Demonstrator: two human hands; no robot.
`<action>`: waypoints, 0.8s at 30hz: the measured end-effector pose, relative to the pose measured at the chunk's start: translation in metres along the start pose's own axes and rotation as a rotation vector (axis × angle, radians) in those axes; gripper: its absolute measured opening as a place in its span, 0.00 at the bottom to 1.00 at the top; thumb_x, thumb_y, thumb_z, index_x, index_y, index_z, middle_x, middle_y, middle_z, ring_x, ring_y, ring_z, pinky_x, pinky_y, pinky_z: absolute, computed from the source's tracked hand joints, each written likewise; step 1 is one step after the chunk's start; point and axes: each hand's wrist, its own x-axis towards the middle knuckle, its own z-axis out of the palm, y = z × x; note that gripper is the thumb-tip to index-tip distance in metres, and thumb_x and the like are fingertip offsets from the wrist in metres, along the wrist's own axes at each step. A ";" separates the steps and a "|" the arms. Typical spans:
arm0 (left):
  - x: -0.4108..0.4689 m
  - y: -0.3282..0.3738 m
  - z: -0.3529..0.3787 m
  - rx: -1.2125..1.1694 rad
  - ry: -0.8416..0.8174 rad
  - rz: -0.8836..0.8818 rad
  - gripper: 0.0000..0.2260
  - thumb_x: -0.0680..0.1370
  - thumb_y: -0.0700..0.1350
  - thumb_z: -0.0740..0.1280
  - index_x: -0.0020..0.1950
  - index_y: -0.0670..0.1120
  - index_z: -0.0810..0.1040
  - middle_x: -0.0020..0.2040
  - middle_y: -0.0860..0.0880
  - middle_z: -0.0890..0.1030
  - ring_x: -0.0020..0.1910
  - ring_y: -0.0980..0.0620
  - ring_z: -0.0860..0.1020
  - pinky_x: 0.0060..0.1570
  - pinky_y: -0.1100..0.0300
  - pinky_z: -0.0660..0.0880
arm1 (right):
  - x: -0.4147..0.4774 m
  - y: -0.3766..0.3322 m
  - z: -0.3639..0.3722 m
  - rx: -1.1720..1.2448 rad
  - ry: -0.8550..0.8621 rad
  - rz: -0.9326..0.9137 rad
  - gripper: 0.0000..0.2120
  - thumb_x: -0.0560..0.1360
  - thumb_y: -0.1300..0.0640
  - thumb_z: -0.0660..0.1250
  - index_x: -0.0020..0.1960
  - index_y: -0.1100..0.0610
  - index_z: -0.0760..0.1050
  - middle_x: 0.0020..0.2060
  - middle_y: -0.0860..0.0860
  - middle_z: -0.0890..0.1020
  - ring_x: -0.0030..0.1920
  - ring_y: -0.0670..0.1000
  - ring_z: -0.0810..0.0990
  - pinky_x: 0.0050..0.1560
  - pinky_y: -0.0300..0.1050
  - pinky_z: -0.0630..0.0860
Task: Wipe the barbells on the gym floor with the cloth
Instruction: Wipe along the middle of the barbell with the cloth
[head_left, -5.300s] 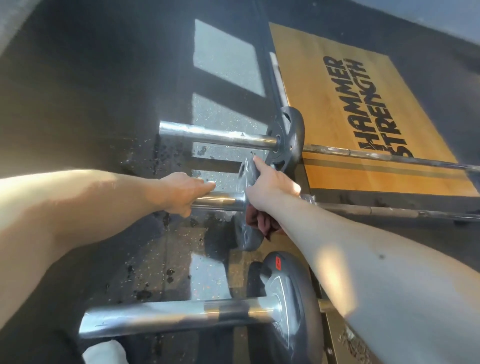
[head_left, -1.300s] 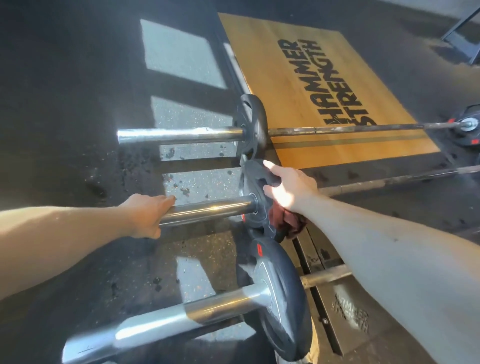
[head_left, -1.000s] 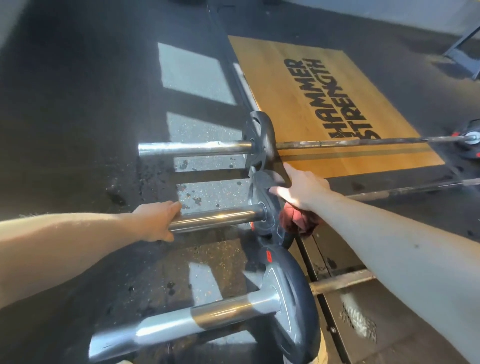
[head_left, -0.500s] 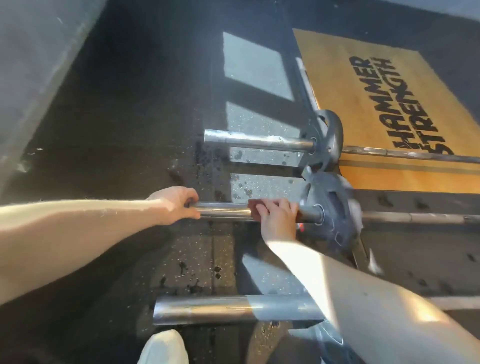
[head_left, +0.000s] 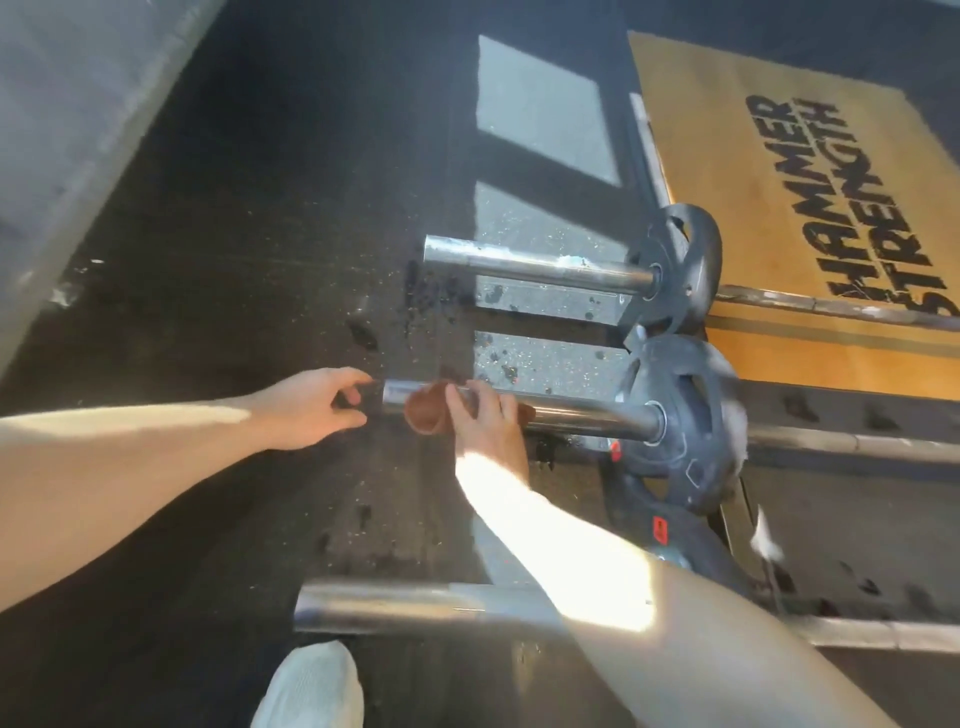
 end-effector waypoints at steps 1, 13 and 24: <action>-0.003 0.004 0.000 0.040 0.015 -0.019 0.26 0.80 0.50 0.71 0.77 0.52 0.68 0.62 0.54 0.77 0.53 0.55 0.80 0.59 0.57 0.78 | -0.006 0.015 -0.009 -0.054 0.011 0.063 0.30 0.81 0.58 0.66 0.80 0.49 0.61 0.77 0.54 0.64 0.74 0.57 0.62 0.75 0.58 0.67; -0.068 0.166 -0.009 -0.167 0.336 0.020 0.20 0.79 0.61 0.68 0.61 0.46 0.81 0.55 0.47 0.84 0.51 0.47 0.83 0.54 0.50 0.81 | -0.055 0.055 -0.202 0.624 -0.042 0.075 0.11 0.80 0.58 0.67 0.45 0.43 0.82 0.43 0.45 0.86 0.43 0.44 0.83 0.44 0.37 0.79; -0.220 0.362 0.031 -0.505 0.275 0.125 0.18 0.80 0.57 0.69 0.61 0.44 0.79 0.53 0.45 0.85 0.47 0.48 0.86 0.48 0.54 0.84 | -0.179 0.093 -0.328 1.100 -0.050 0.037 0.08 0.81 0.67 0.65 0.52 0.57 0.80 0.46 0.57 0.84 0.44 0.53 0.82 0.49 0.51 0.81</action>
